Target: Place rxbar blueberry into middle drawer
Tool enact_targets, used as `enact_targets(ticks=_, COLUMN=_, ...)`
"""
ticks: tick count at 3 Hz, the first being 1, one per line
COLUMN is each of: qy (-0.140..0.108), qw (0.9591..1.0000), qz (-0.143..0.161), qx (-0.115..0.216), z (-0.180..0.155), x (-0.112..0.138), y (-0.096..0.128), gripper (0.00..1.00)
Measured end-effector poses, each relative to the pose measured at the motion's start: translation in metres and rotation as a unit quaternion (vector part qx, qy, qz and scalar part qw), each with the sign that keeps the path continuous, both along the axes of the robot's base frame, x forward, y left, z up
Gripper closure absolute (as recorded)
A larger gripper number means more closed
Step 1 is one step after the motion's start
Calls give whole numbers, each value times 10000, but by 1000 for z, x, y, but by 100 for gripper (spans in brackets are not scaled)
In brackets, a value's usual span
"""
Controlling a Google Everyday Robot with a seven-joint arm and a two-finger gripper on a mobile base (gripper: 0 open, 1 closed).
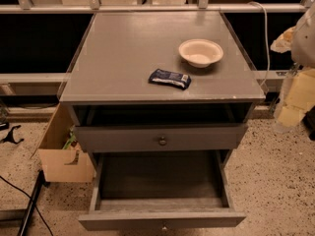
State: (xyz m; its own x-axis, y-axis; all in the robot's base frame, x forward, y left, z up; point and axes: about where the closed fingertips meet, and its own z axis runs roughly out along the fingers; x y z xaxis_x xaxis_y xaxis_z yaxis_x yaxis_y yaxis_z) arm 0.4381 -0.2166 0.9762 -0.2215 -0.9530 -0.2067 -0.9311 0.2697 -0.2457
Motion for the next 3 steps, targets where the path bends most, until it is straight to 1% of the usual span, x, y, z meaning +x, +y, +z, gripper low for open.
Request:
enact_targets(ticks=1, qy=0, qw=10000, qz=0, qx=1, z=0, x=0, y=0, gripper=0)
enact_targets(ticks=2, qy=-37, qw=9998, qz=-88, qx=151, z=-5, x=17, y=10, gripper=0)
enact_targets(ticks=3, qy=-111, qw=9990, qz=-263, qx=330, z=-13, x=41, y=23, gripper=0)
